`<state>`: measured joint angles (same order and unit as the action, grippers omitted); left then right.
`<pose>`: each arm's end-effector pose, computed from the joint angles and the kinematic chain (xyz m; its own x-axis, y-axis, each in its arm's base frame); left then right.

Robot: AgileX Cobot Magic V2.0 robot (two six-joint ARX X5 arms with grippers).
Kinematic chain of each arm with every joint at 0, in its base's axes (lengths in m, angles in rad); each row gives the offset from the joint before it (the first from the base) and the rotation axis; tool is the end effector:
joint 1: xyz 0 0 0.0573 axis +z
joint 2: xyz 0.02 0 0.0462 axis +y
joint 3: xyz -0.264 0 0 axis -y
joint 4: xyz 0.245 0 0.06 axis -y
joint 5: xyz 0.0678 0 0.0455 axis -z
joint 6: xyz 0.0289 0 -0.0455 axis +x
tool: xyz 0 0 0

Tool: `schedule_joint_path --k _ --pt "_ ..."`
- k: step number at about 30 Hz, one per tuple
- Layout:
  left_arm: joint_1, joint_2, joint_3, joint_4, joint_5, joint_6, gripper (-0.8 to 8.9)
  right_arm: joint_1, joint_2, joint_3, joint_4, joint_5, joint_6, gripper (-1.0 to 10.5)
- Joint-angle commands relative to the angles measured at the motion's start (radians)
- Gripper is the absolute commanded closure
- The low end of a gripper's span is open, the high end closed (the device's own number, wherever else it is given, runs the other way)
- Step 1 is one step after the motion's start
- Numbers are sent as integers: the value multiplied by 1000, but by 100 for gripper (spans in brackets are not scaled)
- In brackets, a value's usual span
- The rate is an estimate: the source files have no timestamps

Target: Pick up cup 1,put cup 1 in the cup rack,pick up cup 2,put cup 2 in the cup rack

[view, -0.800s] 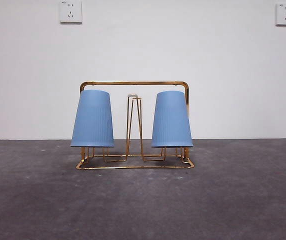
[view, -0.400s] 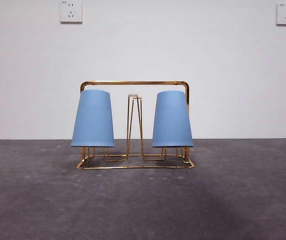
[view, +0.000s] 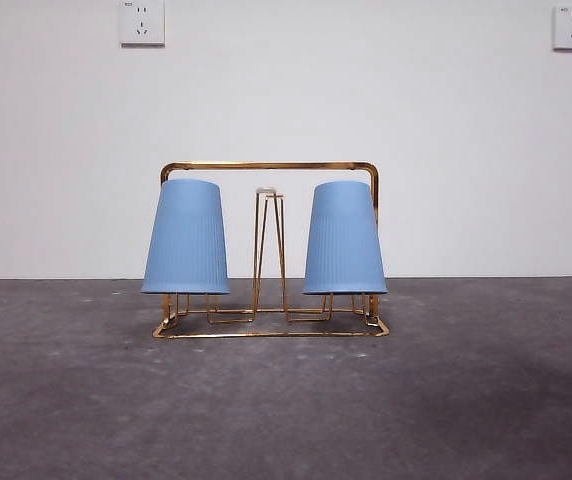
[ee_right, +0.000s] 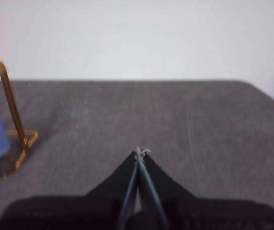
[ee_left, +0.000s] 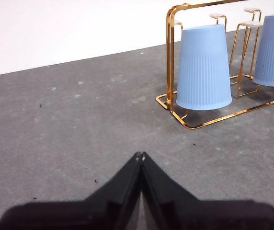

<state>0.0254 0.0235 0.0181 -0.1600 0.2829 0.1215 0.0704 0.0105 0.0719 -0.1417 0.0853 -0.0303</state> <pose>0.0958 -0.0056 0.1526 0.9539 -0.2550 -0.1581 0.2690 0.9603 0.0739 0.0931 0.0041 0.1734 0.9967 -0.0151 -0.0799 0.0122 0.9992 -0.0370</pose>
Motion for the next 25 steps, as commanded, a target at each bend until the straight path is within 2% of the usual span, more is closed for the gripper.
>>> schedule_joint_path --k 1,7,10,25 --pt "3 0 -10 8 5 -5 817 -2 -3 -41 8 0 18 941" --pt "3 8 -10 9 5 -5 817 -2 -3 -58 -40 -2 23 941" --pt "3 12 -10 8 5 -5 817 -1 -3 -58 -40 -22 61 941" --pt "3 19 -10 8 5 -5 817 1 -2 -58 -40 -22 61 941"
